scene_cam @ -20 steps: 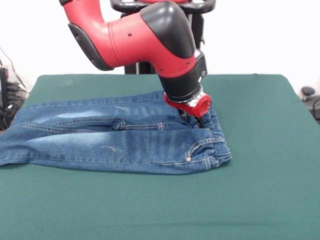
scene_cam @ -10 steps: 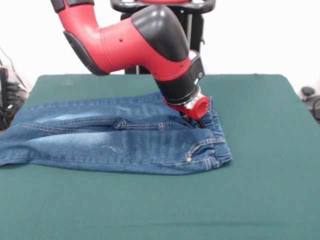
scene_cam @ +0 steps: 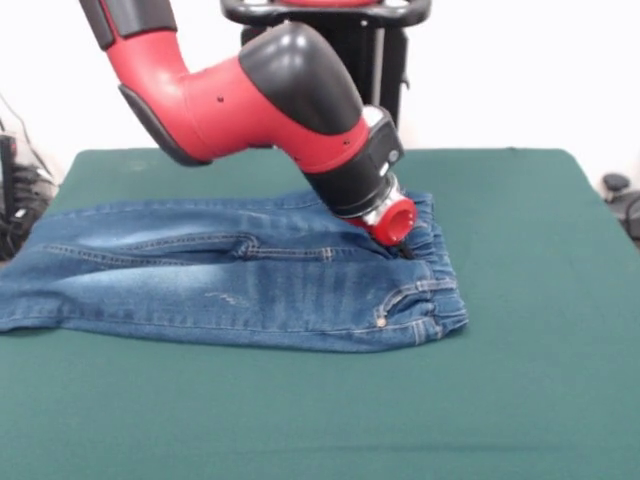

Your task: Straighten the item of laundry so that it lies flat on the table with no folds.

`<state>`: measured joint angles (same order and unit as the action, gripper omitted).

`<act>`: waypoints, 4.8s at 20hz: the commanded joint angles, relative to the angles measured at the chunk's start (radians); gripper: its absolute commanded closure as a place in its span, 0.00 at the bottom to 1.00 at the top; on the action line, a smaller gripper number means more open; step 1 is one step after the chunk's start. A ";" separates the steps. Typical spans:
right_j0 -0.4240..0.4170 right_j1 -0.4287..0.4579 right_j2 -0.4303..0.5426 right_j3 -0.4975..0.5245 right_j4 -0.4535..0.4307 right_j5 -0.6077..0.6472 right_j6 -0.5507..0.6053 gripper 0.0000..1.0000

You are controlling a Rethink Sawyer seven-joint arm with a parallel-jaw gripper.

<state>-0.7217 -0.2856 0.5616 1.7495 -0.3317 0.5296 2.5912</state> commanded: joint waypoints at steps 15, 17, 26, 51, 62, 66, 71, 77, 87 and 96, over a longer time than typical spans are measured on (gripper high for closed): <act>0.158 0.455 0.297 0.058 0.078 -0.473 0.085 0.00; 0.164 0.456 0.299 0.054 0.079 -0.480 0.088 0.00; 0.269 0.310 0.222 0.077 0.159 -0.536 0.190 0.00; 0.847 -0.334 -0.623 0.255 0.591 -0.462 0.174 0.00; 0.740 -0.306 -0.579 0.264 0.531 -0.541 0.117 0.00; 0.856 -0.192 -0.781 0.169 0.585 -0.505 0.106 0.00; 0.862 -0.056 -0.876 0.079 0.587 -0.532 0.084 0.00; 0.824 -0.011 -0.883 0.038 0.559 -0.542 0.066 0.00; 0.562 -0.317 -0.754 0.110 0.370 -0.306 -0.112 0.00; 0.367 -0.458 -0.587 0.127 0.264 -0.160 -0.180 0.00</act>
<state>-0.3103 -0.6592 -0.2093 1.8705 -0.0085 0.2297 2.5922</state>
